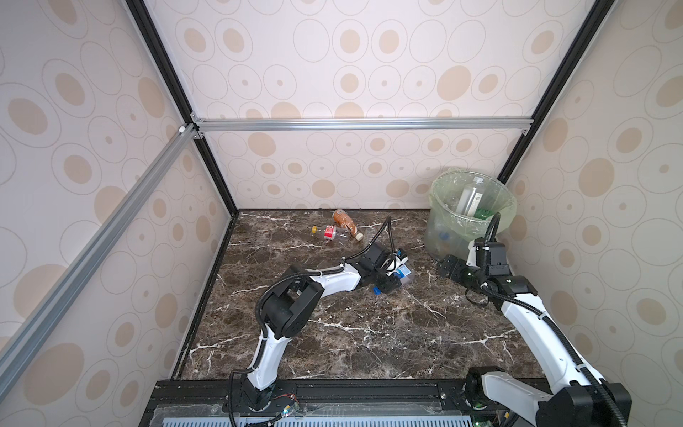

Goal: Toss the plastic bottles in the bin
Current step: 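Lift the blue-capped bottle upright with the left gripper while the right approaches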

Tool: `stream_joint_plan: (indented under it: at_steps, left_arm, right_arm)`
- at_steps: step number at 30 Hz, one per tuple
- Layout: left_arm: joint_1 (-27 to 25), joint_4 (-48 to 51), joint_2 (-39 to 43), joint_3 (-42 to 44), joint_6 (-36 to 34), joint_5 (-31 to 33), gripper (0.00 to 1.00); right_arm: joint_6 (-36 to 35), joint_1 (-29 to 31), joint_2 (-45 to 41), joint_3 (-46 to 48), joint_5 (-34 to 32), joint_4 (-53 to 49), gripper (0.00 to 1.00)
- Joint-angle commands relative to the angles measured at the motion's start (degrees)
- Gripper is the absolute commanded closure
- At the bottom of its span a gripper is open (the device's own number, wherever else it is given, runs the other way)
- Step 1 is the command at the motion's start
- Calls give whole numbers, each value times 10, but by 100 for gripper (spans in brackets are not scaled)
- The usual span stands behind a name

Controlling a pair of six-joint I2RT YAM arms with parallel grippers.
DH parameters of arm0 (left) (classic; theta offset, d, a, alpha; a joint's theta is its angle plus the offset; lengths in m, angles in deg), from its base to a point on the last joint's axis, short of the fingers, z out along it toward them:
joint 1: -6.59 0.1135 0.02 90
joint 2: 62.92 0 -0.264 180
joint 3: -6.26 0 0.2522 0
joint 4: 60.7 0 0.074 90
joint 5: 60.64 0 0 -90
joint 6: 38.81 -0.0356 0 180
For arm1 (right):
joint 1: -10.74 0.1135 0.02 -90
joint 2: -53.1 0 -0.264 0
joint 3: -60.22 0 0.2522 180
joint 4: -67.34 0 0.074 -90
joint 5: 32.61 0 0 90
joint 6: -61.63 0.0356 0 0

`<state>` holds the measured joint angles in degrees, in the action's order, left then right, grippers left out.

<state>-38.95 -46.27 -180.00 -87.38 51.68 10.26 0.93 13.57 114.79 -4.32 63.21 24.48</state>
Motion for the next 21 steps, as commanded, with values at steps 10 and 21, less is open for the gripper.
stream_joint_plan:
  at_steps: [10,21]
  left_arm:
    - [-6,-229,120,65,137,-9,44]
    - [-19,-273,145,64,170,-34,44]
  right_arm:
    - [81,-4,-34,-45,97,61,0]
    - [160,15,12,-62,157,197,0]
